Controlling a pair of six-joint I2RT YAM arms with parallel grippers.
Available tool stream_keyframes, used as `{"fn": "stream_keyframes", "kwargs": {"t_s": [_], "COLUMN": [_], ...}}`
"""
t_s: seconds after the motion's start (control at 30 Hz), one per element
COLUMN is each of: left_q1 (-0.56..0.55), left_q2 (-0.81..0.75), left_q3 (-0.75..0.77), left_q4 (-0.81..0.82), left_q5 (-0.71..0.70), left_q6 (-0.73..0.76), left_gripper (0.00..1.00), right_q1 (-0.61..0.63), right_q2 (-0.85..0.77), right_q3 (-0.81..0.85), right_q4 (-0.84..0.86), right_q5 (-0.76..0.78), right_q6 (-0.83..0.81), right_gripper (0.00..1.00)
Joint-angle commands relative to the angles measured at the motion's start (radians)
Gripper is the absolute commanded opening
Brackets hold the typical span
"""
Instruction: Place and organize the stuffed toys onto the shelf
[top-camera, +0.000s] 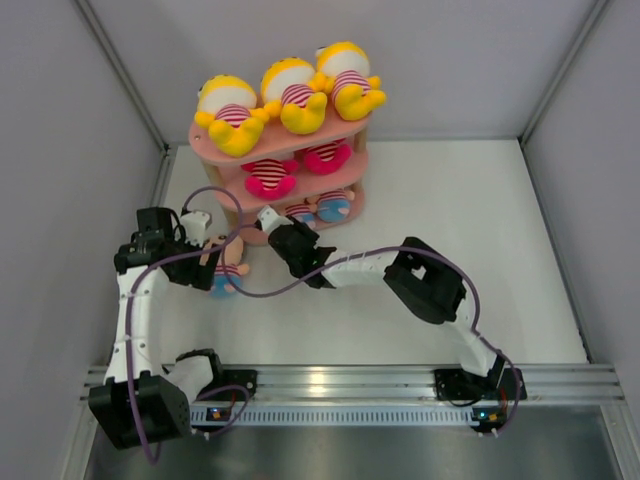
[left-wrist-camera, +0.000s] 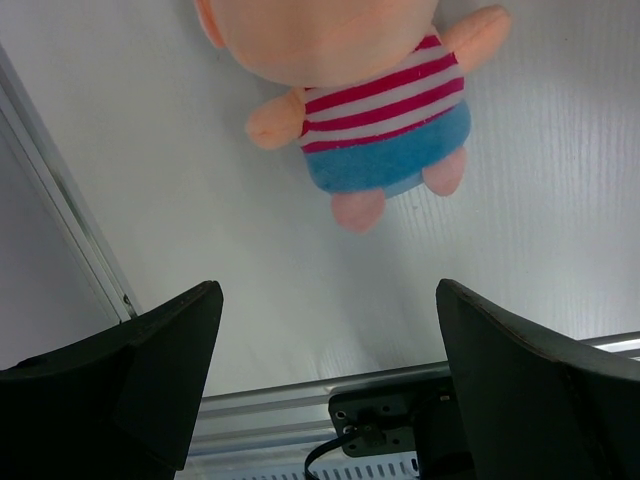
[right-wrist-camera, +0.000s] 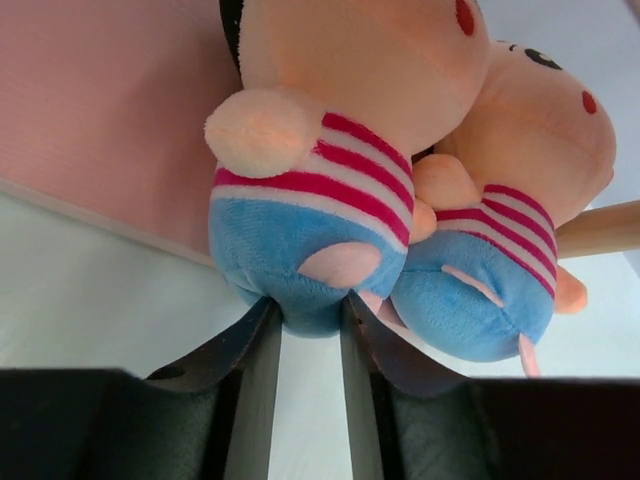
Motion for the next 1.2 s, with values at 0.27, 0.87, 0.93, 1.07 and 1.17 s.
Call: {"fn": "stream_keyframes", "kwargs": {"t_s": [0.27,0.87,0.93,1.07,1.17], "left_q1": [-0.001,-0.001,-0.001,0.0,-0.001], "left_q2": [0.126,0.314,0.274,0.131,-0.004], "left_q3": [-0.087,-0.183,-0.18,-0.199,-0.197], "left_q4": [0.14,0.318,0.315,0.315,0.277], "left_q5": [0.009,0.162,0.168,0.167,0.168], "left_q6": [0.088,0.174,0.145,0.123,0.105], "left_gripper": [0.94,0.47,0.25,0.0,0.0], "right_q1": [-0.028,0.054,0.063,0.069,0.087], "right_q2": [-0.204,-0.53,-0.57,-0.598,-0.569], "right_q3": [-0.147,-0.432,-0.467,-0.544,-0.532], "right_q4": [0.06,0.209,0.247,0.358,0.419], "right_q5": [-0.095,-0.34,-0.395,-0.597,-0.645], "right_q6": [0.076,0.131,0.154,0.22,0.229], "right_gripper": [0.55,0.6,0.61,0.61,0.61]}}
